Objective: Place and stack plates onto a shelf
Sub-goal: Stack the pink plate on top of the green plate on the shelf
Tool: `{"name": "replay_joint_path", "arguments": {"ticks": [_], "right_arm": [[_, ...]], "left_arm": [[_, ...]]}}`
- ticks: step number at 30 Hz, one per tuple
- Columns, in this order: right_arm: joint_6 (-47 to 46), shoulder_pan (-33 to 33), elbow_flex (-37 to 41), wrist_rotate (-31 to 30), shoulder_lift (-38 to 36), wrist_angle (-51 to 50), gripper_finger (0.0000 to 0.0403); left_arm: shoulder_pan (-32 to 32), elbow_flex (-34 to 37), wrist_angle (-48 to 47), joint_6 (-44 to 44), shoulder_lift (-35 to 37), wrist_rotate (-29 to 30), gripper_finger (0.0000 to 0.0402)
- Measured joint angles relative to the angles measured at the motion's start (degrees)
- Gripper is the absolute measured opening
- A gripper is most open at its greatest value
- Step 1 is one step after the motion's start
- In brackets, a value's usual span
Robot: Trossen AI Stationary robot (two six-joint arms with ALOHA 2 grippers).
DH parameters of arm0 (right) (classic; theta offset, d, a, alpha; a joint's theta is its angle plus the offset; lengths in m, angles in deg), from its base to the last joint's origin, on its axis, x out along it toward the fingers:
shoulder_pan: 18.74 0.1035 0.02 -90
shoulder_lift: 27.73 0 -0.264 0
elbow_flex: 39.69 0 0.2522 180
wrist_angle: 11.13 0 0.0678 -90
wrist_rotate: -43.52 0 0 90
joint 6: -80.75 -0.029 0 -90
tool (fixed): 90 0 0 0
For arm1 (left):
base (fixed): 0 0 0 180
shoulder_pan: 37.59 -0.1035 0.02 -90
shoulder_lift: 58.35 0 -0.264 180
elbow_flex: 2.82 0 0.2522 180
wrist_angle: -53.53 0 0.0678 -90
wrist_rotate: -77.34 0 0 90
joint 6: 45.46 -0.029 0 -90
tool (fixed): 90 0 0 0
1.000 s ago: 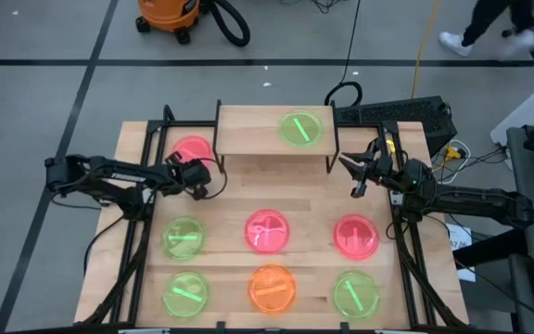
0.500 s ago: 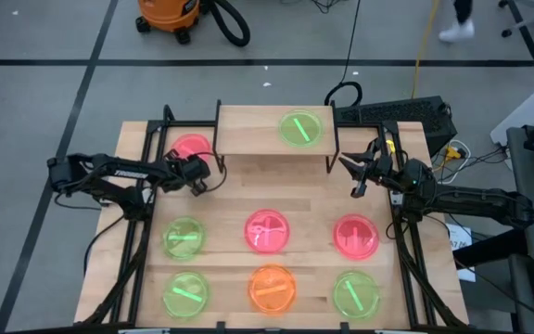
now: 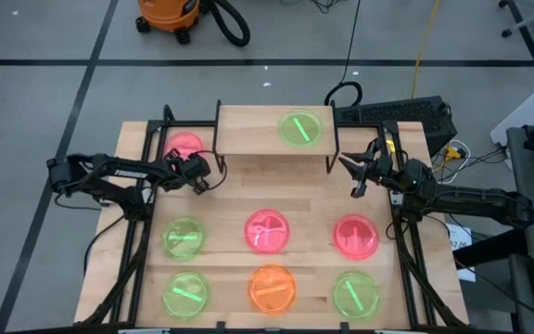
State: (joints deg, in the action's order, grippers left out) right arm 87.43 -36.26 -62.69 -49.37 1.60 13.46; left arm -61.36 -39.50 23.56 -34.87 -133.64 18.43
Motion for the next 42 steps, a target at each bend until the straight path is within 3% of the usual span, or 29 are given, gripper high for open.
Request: {"name": "replay_joint_path", "arguments": {"ticks": [7,17,28,42], "right_arm": [[0.0,0.0,0.0,0.0,0.0,0.0,0.0070],[0.0,0.0,0.0,0.0,0.0,0.0,0.0070],[0.0,0.0,0.0,0.0,0.0,0.0,0.0070],[0.0,0.0,0.0,0.0,0.0,0.0,0.0070]], "left_arm": [[1.5,-5.6,-6.4,2.6,0.4,0.9,0.0003],[2.8,-20.3,-25.5,4.9,0.4,8.0,0.0001],[6.0,-30.1,-40.2,9.2,0.4,14.7,0.0000],[5.8,-41.9,-41.1,-0.4,0.4,21.3,0.0000]]}}
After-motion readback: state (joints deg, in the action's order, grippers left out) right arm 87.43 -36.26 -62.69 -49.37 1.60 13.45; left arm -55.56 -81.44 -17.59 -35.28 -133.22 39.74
